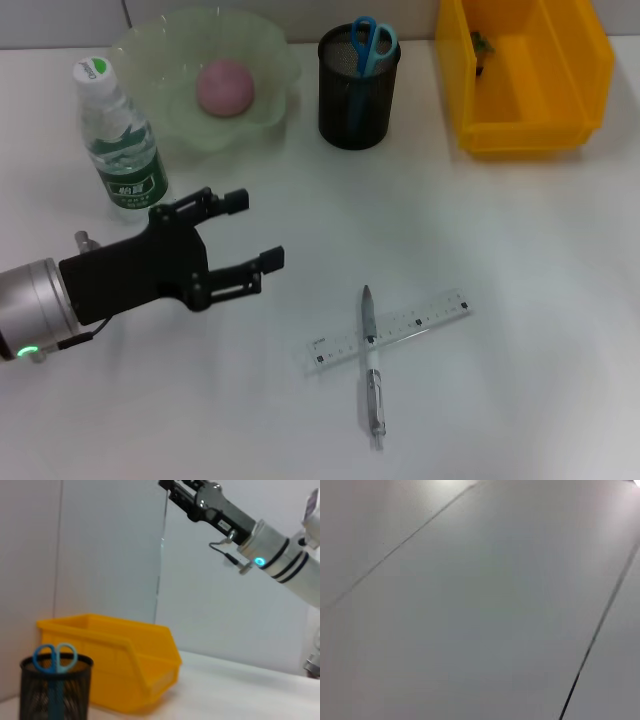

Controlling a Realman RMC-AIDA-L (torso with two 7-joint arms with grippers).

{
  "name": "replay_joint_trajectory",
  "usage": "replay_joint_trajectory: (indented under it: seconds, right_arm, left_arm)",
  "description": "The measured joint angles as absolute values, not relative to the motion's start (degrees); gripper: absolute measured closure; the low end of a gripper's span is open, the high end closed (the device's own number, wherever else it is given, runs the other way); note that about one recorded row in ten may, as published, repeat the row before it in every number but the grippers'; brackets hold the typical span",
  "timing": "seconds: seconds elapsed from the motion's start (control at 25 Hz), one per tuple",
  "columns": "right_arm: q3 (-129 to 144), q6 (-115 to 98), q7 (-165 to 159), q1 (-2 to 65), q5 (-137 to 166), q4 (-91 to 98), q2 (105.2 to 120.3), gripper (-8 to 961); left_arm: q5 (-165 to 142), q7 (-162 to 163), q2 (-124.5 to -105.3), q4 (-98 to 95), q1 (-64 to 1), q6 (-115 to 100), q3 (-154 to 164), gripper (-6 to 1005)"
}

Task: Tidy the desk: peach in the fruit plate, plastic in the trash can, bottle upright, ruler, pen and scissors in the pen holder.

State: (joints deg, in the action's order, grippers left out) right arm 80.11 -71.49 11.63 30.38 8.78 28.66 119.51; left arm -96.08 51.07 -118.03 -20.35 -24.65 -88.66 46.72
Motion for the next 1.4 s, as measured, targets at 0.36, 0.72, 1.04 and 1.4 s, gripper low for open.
replay_joint_trajectory:
  seconds: [0.36, 0.72, 1.04, 1.4]
  right_arm:
    - [82.93, -69.34, -27.03, 29.31, 12.21, 28.98, 119.02, 418]
    - [81.75, -71.78, -68.82, 25.84, 38.32, 36.44, 115.48, 413]
    - [69.61, -85.24, -93.25, 29.73, 67.80, 38.60, 112.11, 407]
    - [66.26, -89.07, -104.92, 33.45, 93.32, 46.95, 111.03, 402]
  left_arm:
    - [-98.90, 53.47, -117.39, -22.30, -24.27, -89.78, 47.04, 169]
    - [-101.25, 54.63, -116.56, -22.48, -24.82, -89.93, 47.03, 169]
    - [-102.42, 55.06, -116.81, -23.01, -24.74, -90.27, 47.02, 170]
    - [-102.66, 57.16, -117.01, -24.37, -24.98, -90.45, 47.00, 170]
